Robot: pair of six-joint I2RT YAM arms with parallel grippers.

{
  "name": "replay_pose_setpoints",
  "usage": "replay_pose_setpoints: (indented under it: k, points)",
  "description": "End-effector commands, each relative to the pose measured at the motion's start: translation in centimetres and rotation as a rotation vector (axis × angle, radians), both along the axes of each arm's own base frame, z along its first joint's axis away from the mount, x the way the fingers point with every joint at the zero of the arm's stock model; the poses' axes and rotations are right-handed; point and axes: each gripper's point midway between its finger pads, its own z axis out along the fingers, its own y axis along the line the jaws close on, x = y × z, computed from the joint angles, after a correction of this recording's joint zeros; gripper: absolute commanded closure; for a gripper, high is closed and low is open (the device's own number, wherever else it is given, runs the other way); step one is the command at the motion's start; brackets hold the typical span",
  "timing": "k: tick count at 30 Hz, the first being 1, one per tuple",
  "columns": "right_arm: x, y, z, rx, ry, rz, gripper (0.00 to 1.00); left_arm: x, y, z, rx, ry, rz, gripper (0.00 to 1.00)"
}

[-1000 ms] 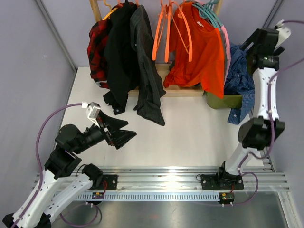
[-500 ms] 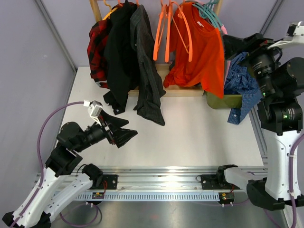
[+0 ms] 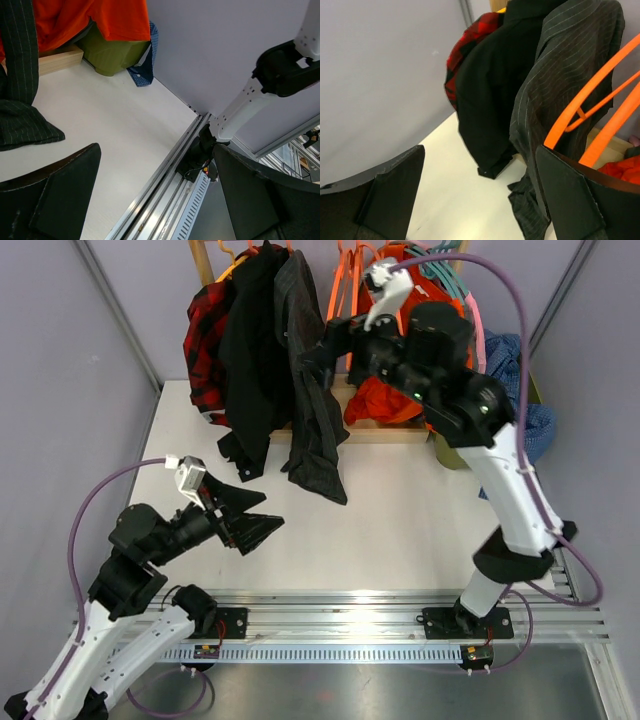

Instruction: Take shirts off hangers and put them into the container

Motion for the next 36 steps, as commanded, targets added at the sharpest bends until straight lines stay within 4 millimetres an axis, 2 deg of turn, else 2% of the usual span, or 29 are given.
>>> replay_pose_setpoints:
  k: [1,2,3,5,10,11,16,20,24,28,30,31,35,36]
  points:
    - [1.7,-0.2,-0.5,-0.078,-0.010,-0.102,0.01,-0.5,0.9,1.0,-0.026,-0.048,0.026,0.01]
    - [3.0,1.7,-2.3,-0.120,0.005,-0.105,0.01,-0.5,0.9,0.7,-0.020,-0.043,0.031,0.01]
    - [3.4,1.4,-1.5,-0.114,-0.017,-0.151,0.01,-0.6,1.1,0.8,-0.021,-0.047,0.034,0.01]
    - [4.3,3.3,-3.2,-0.159,-0.018,-0.160,0.01,-0.8,1.3,0.7,-0.019,-0.050,0.039,0.01]
    - [5.4,5.7,-4.2,-0.161,-0.040,-0.156,0.00,-0.9,1.6,0.3,-0.013,-0.051,0.049,0.01]
    - [5.9,6.3,-4.9,-0.171,-0.033,-0.155,0.01,-1.0,1.7,0.1,-0.010,-0.050,0.049,0.01]
    - [7.8,6.7,-5.7,-0.176,-0.043,-0.219,0.00,-1.2,2.0,-0.1,-0.015,-0.051,0.059,0.01]
    - [9.6,6.3,-5.4,-0.202,-0.108,-0.304,0.01,-1.5,2.5,-0.3,-0.018,-0.055,0.073,0.01]
    - [11.5,6.4,-5.8,-0.228,-0.156,-0.382,0.06,-1.7,2.9,-0.3,-0.014,-0.061,0.089,0.01]
    - [13.0,6.9,-7.0,-0.255,-0.173,-0.424,0.17,-2.0,3.4,-0.5,-0.015,-0.062,0.101,0.01]
    - [13.5,6.8,-7.6,-0.266,-0.167,-0.449,0.27,-2.2,3.7,-0.4,-0.021,-0.066,0.110,0.01]
    - [13.6,6.7,-7.7,-0.267,-0.164,-0.457,0.27,-2.2,3.7,-0.5,-0.019,-0.064,0.113,0.01]
    - [13.5,5.7,-7.7,-0.268,-0.150,-0.498,0.50,-2.5,4.0,-0.5,-0.021,-0.066,0.115,0.01]
    - [13.4,5.4,-7.5,-0.265,-0.148,-0.507,0.69,-2.5,4.0,-0.5,-0.021,-0.066,0.115,0.01]
